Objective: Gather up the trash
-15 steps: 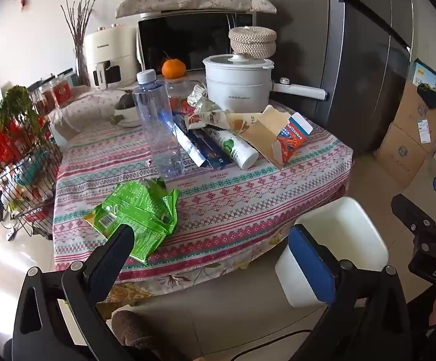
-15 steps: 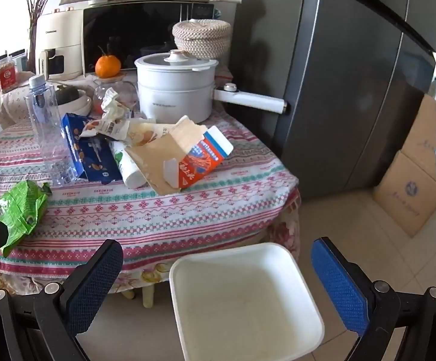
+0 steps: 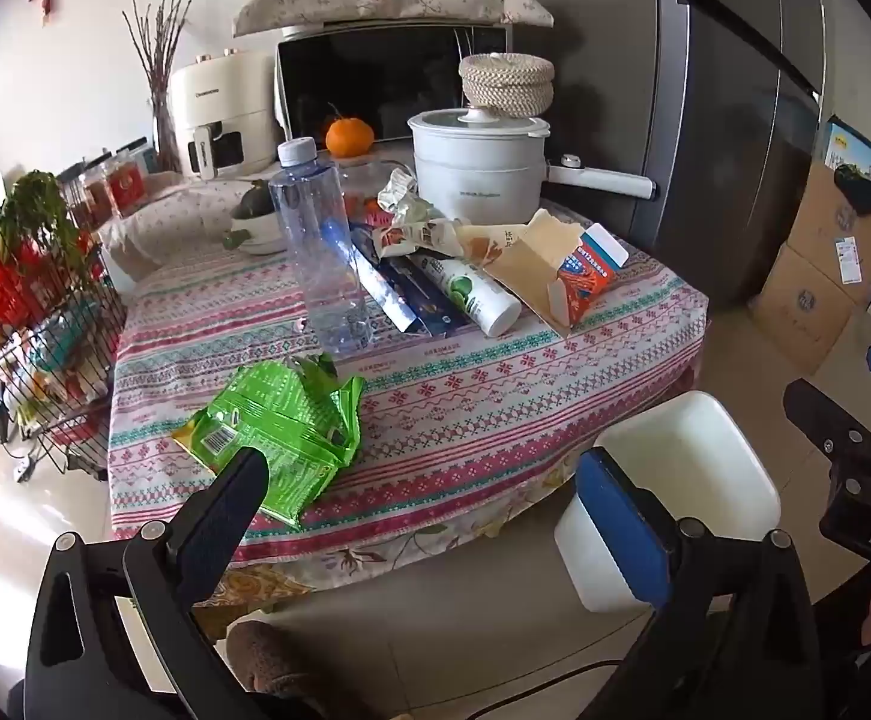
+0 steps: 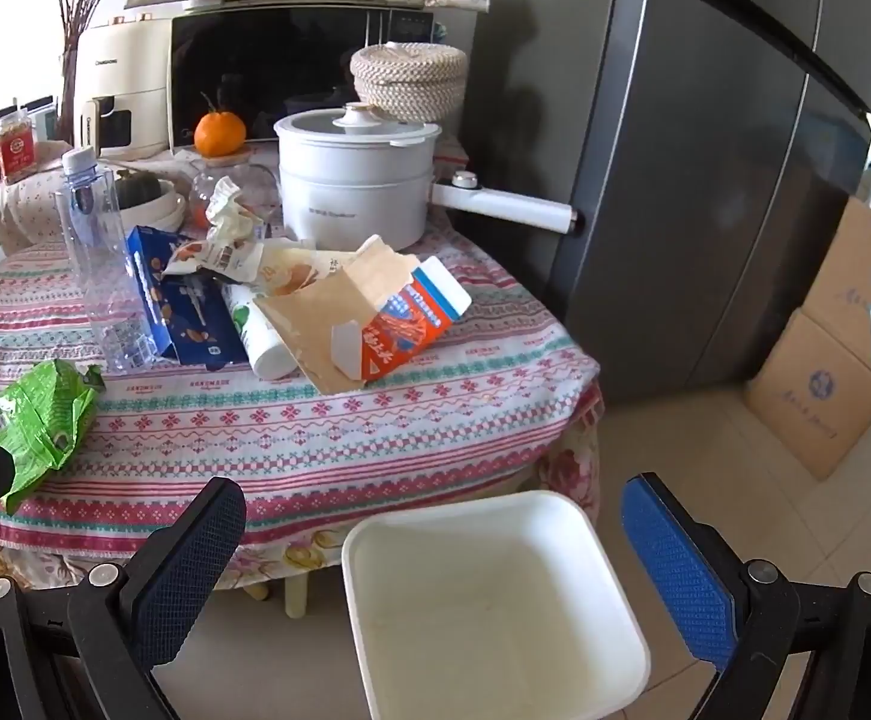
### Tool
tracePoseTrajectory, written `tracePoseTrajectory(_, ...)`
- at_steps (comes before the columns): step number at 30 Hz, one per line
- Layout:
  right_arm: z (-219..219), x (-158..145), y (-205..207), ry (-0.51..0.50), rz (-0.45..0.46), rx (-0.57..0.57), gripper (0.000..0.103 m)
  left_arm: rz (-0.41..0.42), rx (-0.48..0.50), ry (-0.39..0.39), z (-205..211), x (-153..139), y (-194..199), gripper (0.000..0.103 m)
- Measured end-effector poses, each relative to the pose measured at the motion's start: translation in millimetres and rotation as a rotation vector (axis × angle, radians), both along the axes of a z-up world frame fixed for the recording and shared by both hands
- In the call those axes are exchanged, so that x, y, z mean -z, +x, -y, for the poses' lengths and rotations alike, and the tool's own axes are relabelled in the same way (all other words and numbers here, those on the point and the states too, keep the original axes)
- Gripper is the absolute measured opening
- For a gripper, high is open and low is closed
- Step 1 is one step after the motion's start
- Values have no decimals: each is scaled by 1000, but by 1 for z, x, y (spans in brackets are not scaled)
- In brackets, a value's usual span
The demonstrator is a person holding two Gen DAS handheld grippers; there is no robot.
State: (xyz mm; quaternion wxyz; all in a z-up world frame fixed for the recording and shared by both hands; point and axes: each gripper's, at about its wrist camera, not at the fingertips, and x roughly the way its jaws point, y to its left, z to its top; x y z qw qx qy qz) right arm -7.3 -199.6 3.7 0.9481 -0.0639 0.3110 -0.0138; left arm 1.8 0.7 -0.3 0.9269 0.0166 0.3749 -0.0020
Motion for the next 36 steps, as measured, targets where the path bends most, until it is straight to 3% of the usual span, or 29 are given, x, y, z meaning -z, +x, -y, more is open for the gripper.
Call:
tracePoseTrajectory(13,14,-2,0,23,16,-7,103,-4,2,8,-16,-5,-4,103)
tracePoseTrajectory(14,14,-3,0,23,17,-8,103,-1,3,11,-2,-2,-2,103)
tracePoseTrajectory(36,14,-5,0,28,21,-7,103,2,3,16,-5,1,-1,103)
